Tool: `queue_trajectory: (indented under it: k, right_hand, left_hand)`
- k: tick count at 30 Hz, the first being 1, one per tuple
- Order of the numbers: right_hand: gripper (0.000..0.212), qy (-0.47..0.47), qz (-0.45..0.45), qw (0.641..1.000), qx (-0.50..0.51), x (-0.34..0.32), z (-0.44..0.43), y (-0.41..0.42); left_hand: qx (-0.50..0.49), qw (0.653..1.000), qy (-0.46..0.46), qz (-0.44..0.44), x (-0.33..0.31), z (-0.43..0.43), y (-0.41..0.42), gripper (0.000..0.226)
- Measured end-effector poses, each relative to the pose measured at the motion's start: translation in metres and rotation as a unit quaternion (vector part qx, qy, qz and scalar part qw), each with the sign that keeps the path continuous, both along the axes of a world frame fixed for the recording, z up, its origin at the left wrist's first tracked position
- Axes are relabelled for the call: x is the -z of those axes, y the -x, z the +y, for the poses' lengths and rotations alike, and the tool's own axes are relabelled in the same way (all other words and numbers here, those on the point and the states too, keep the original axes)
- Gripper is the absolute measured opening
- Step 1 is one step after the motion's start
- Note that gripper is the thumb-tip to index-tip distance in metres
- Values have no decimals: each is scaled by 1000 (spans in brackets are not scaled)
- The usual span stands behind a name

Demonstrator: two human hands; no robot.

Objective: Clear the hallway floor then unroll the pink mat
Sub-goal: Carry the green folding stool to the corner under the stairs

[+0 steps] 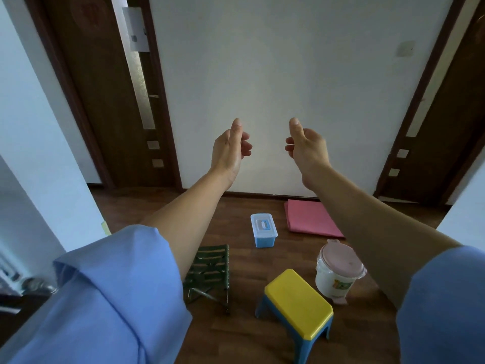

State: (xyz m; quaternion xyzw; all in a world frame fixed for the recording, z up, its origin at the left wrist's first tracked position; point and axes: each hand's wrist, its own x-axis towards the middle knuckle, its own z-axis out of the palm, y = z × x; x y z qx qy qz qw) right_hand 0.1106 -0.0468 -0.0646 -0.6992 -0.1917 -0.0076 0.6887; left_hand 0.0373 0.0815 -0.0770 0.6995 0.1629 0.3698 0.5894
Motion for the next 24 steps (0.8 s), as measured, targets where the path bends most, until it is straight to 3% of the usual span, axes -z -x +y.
queue_trajectory:
  k: [7, 14, 19, 24]
  right_hand:
    - [68, 30, 16, 997, -64, 52, 50, -54]
    - [68, 110, 47, 983, -136, 110, 93, -141]
    - [47, 184, 76, 963, -181, 166, 129, -176]
    - [48, 242, 91, 941, -218, 229, 167, -185]
  left_hand:
    - [-74, 996, 6, 58, 48, 36, -42, 50]
    - [-161, 978, 68, 114, 98, 65, -105, 51]
    - [-197, 963, 127, 132, 162, 89, -122, 46]
    - [-224, 949, 158, 157, 229, 120, -114, 43]
